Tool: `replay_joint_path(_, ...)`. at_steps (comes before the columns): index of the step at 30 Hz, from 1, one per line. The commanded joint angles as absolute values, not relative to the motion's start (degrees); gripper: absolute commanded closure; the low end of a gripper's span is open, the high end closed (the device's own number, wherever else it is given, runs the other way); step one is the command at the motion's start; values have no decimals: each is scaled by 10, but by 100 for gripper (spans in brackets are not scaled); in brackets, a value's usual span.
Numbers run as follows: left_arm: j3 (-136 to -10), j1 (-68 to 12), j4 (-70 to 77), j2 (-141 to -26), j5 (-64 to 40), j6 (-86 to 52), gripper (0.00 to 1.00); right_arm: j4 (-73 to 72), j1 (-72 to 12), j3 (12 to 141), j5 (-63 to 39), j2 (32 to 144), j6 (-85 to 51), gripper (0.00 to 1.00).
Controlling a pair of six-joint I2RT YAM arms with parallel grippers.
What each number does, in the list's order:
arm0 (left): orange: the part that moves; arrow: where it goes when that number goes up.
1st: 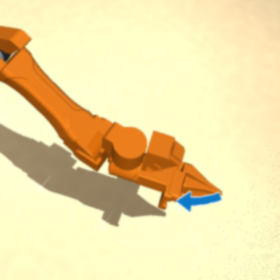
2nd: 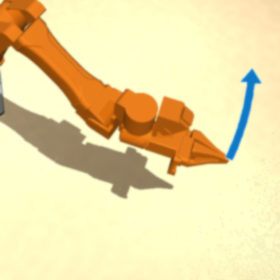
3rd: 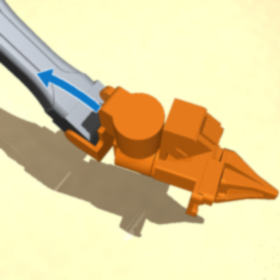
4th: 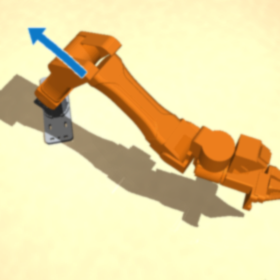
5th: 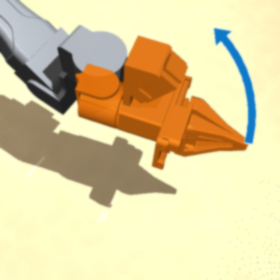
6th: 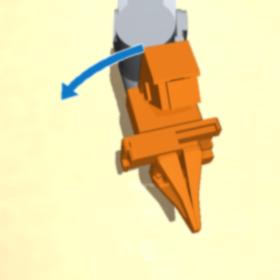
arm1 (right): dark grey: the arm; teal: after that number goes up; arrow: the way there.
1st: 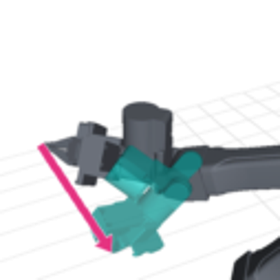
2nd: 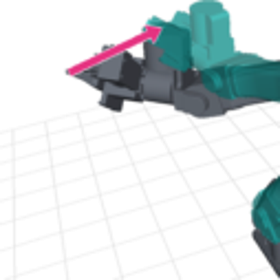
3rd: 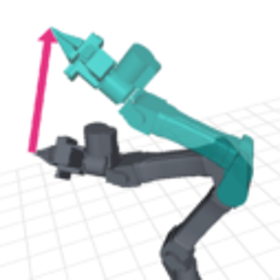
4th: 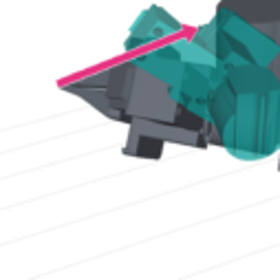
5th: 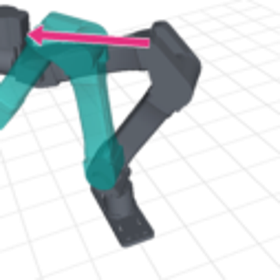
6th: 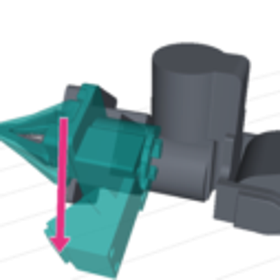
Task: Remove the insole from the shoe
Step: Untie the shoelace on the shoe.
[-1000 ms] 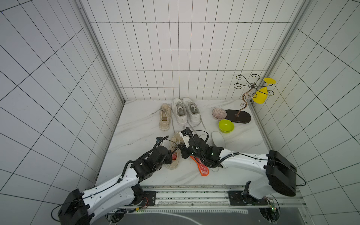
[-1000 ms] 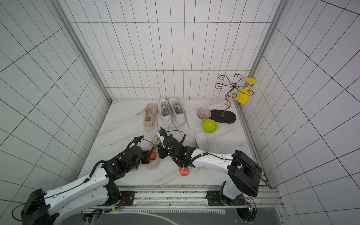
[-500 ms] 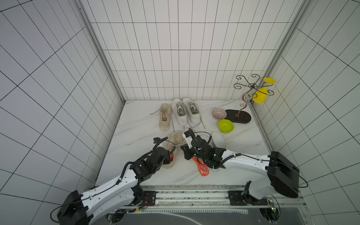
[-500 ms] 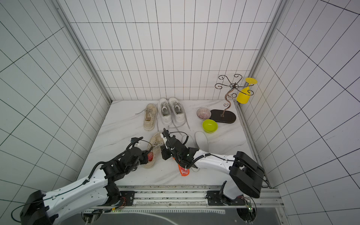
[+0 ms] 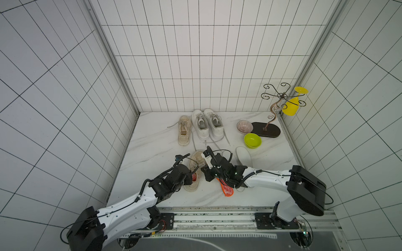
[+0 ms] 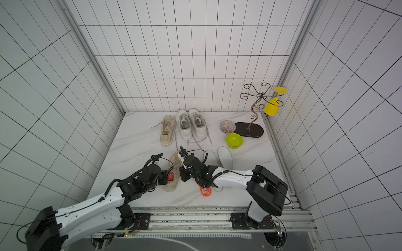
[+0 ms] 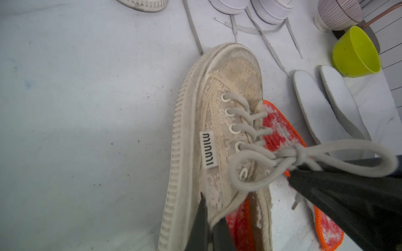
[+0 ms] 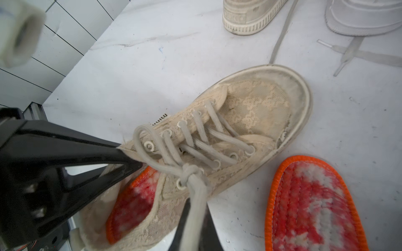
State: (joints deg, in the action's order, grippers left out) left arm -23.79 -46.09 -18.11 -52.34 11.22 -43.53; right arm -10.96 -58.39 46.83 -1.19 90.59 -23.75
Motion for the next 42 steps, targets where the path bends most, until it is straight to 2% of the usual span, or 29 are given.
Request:
replay_joint_path(1, -240, -461, -117, -507, 100, -437, 100, -114, -577, 462, -26, 917, -235, 93)
replay_joint_path(5, -240, -461, -128, -503, 110, -431, 100, -118, -575, 457, -25, 907, -235, 87)
replay_joint_path(9, -240, -461, -131, -503, 112, -430, 100, -119, -574, 450, -21, 895, -234, 77)
replay_joint_path(23, -240, -461, -127, -515, 113, -426, 100, -130, -565, 432, -9, 852, -237, 72)
replay_joint_path(25, -239, -461, -127, -515, 113, -426, 100, -131, -563, 430, -9, 850, -238, 73)
replay_joint_path(34, -242, -461, -142, -510, 133, -435, 100, -129, -561, 428, -1, 854, -239, 95)
replay_joint_path(42, -229, -459, -173, -490, 200, -466, 100, -102, -539, 405, 45, 814, -243, 97)
